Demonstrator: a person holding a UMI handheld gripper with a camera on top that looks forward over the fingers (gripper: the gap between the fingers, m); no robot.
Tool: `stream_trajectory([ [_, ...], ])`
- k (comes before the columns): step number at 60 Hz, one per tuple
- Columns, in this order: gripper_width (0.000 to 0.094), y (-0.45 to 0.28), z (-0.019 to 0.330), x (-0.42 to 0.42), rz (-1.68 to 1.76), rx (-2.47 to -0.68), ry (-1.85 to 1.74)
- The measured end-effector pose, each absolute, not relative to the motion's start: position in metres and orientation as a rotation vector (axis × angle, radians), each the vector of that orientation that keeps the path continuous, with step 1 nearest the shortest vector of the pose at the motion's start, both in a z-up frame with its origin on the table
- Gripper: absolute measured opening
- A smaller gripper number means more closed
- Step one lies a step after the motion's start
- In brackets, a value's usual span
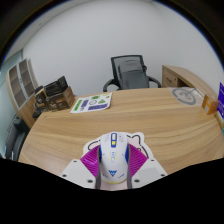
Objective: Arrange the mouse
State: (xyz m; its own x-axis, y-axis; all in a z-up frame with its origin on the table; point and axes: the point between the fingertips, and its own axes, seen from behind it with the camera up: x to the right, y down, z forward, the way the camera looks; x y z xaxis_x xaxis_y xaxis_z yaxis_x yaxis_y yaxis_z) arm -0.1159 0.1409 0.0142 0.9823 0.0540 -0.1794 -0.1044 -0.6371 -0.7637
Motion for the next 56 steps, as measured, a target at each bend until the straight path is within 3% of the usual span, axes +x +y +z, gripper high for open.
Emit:
stream_trajectory([
  [5, 0.0347, 0.138, -0.008, -0.124, 0.138, -2.305, 0.040],
  [14, 0.0397, 0.140, -0.010, -0.123, 0.056, -2.327, 0.029],
  [21, 0.0574, 0.136, -0.012, -0.122, 0.046, -2.371, -0.006],
  [24, 0.0748, 0.130, -0.008, -0.125, 0.069, -2.398, 0.027],
  [25, 0.0866, 0.129, -0.003, -0.126, 0.080, -2.384, 0.038],
  [28, 0.0825, 0.125, 0.019, -0.131, 0.107, -2.330, 0.059],
  [43, 0.0834, 0.025, 0.096, -0.154, 0.186, -2.210, 0.059],
  [56, 0.0833, -0.095, 0.127, -0.141, 0.245, -2.174, 0.026],
])
